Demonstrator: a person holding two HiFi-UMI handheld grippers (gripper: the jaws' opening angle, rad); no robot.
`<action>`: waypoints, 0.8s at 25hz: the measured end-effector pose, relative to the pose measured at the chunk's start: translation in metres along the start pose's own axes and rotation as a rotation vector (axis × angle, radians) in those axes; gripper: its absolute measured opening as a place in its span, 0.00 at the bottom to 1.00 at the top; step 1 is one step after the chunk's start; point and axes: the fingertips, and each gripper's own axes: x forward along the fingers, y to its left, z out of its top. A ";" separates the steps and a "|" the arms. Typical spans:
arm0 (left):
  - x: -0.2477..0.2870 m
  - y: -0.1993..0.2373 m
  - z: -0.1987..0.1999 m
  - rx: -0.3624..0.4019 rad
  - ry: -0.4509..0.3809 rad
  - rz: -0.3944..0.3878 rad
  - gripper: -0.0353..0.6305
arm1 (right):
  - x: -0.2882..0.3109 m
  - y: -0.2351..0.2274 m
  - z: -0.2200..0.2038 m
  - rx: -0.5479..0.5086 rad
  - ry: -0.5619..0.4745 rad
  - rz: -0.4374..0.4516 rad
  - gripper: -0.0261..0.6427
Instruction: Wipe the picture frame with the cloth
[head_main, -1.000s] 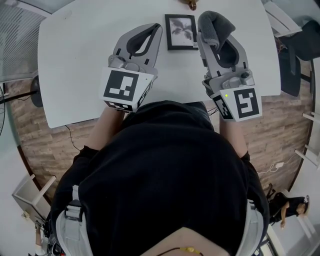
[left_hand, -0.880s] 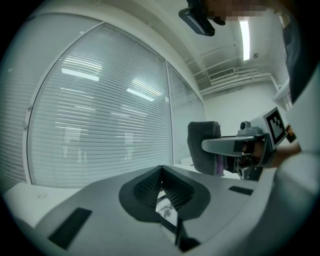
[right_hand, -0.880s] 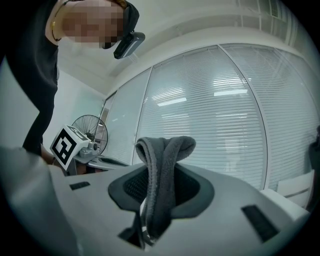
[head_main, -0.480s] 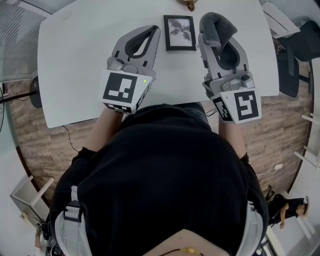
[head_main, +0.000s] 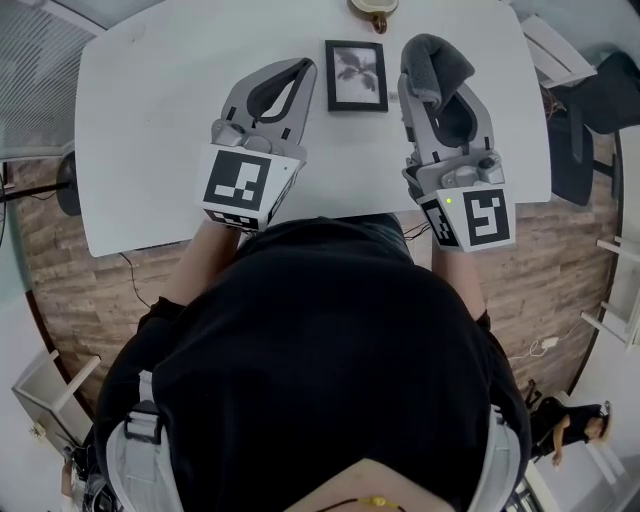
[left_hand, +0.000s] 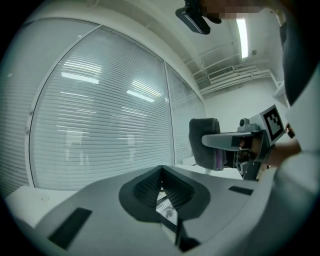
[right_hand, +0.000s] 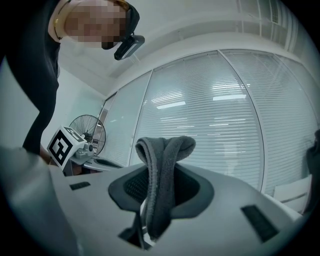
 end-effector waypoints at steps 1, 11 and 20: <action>0.000 0.000 0.000 -0.001 -0.001 0.001 0.07 | 0.000 0.000 -0.001 0.002 0.000 -0.001 0.19; -0.001 -0.001 0.003 0.007 -0.014 0.001 0.07 | -0.002 -0.005 -0.005 0.014 -0.001 -0.018 0.19; 0.002 -0.005 0.007 0.020 -0.024 -0.004 0.07 | -0.003 -0.007 -0.002 0.012 -0.012 -0.005 0.19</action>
